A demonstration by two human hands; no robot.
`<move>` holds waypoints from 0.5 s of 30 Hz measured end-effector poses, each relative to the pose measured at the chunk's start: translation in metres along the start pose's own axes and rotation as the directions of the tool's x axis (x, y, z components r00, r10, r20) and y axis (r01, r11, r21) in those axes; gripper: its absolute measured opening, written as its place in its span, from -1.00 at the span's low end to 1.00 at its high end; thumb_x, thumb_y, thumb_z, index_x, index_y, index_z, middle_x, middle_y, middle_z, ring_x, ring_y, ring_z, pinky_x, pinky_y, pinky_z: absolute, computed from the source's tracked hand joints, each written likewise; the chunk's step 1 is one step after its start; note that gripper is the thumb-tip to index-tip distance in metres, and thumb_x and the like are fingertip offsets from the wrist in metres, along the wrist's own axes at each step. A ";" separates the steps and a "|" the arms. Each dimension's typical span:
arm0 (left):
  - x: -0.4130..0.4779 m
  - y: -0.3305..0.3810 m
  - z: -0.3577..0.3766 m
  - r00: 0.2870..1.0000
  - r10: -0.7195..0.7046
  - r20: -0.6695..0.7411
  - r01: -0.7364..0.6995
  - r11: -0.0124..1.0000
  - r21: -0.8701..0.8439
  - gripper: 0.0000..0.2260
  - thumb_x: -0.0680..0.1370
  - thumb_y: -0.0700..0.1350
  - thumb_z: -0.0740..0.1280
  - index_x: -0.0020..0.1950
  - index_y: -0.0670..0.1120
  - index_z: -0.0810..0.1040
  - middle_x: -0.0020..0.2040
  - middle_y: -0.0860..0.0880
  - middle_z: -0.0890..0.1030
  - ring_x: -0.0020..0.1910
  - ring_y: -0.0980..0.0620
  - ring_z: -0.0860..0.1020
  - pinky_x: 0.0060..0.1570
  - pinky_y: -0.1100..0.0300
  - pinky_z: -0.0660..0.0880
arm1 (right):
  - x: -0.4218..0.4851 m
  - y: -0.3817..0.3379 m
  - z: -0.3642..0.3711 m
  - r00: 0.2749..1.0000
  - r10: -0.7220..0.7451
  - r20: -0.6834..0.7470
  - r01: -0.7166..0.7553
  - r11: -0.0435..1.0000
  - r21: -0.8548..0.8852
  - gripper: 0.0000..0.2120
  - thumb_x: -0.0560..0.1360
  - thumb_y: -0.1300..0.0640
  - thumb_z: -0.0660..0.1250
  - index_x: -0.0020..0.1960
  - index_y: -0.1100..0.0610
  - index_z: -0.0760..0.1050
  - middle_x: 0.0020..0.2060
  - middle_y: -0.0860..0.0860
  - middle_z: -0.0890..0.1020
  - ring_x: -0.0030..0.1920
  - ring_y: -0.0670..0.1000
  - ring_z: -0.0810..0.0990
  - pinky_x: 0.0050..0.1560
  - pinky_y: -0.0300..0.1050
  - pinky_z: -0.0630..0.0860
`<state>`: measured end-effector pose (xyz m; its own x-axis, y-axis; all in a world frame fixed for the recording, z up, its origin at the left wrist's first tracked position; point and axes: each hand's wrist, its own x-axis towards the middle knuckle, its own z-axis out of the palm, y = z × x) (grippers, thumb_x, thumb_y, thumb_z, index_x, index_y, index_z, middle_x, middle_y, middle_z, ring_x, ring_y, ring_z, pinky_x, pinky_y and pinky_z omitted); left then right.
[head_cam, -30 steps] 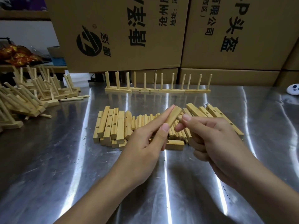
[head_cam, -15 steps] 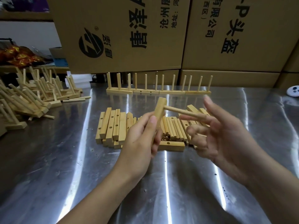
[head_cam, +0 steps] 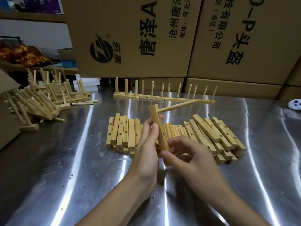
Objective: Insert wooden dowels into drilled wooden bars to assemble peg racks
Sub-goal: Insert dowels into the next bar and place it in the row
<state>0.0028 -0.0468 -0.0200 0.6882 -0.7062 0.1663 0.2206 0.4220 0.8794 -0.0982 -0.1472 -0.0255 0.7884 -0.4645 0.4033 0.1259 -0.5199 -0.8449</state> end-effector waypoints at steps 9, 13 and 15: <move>0.016 0.015 -0.022 0.959 0.120 -0.256 -0.085 0.986 0.146 -0.71 0.76 0.09 0.19 0.13 0.07 0.69 -0.27 0.05 0.52 -0.31 0.12 0.48 -0.28 0.19 0.44 | 0.013 -0.001 -0.017 0.989 0.026 0.143 0.010 0.968 -0.249 -0.75 0.50 -0.28 0.43 0.05 -0.17 0.69 -0.15 -0.20 0.72 -0.10 -0.15 0.68 -0.11 -0.33 0.52; 0.023 0.035 -0.049 0.941 0.144 -0.305 -0.146 0.989 0.017 -0.71 0.77 0.00 0.17 0.16 -0.05 0.66 -0.27 0.03 0.48 -0.38 0.14 0.44 -0.46 0.29 0.37 | 0.030 0.005 -0.037 0.998 0.042 0.053 -0.011 0.879 -0.477 -0.90 0.62 -0.03 0.39 0.06 -0.16 0.69 -0.16 -0.28 0.68 -0.09 -0.20 0.64 -0.12 -0.22 0.57; 0.028 0.043 -0.061 0.930 0.119 -0.347 -0.145 0.988 -0.050 -0.71 0.77 0.00 0.15 0.19 -0.09 0.62 -0.25 0.02 0.47 -0.39 0.14 0.41 -0.50 0.30 0.32 | 0.041 0.008 -0.045 0.998 0.064 -0.002 -0.056 0.855 -0.515 -0.89 0.63 0.01 0.38 0.04 -0.18 0.66 -0.20 -0.25 0.67 -0.13 -0.20 0.63 -0.18 -0.23 0.56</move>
<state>0.0733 -0.0139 -0.0046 0.9063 -0.4096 0.1042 0.1528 0.5475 0.8227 -0.0926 -0.2030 -0.0002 0.7938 -0.4983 0.3487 -0.2467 -0.7878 -0.5644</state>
